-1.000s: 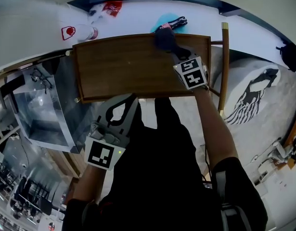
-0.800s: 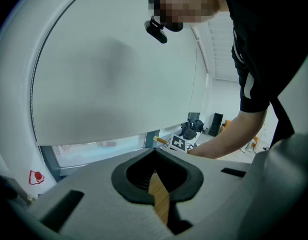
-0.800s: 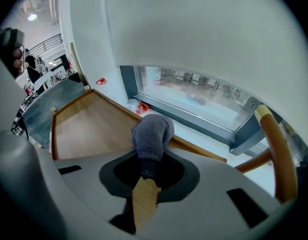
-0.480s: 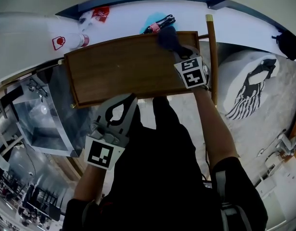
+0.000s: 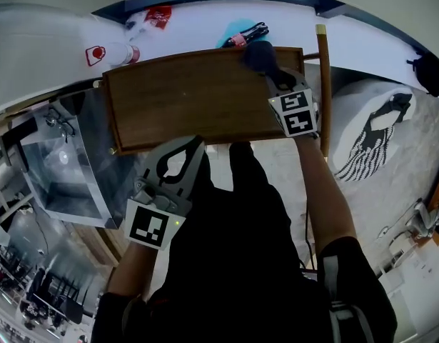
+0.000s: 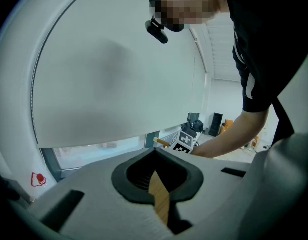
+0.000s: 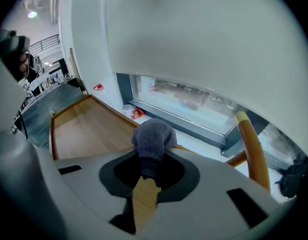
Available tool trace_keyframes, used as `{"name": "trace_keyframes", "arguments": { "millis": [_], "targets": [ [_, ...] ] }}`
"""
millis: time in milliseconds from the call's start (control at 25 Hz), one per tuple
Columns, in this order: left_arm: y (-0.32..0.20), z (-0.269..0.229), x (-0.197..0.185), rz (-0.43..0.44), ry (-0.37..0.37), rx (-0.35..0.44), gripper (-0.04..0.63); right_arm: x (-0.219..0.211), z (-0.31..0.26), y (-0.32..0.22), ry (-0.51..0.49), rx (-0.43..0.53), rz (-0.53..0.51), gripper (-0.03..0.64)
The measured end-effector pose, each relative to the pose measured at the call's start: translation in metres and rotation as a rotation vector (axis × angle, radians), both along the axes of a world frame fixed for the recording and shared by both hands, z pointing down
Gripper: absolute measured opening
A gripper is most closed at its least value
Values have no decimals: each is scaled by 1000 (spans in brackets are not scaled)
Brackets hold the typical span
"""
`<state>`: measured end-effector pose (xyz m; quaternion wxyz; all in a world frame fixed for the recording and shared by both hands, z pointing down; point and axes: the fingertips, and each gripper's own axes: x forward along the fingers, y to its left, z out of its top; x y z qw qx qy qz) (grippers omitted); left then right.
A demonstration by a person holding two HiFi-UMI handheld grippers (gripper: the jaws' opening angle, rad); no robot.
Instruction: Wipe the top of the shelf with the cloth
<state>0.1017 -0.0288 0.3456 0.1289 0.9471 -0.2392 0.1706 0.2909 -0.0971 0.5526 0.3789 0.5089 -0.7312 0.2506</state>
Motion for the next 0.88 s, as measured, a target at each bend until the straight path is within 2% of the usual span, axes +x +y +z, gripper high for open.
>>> {"name": "trace_keyframes", "arguments": {
  "millis": [200,480,880],
  "targets": [
    [-3,-1,-47,-70,0,2,20,-67,-19,-18,-34,35,-103,59],
    [-4,0,-128,-200,6,2,20,-197,-26,-41,-90,49,-275,60],
    [13,10,-223,-356,17,-21,20,-367,-11,-26,-112,20,-592,58]
  ]
}}
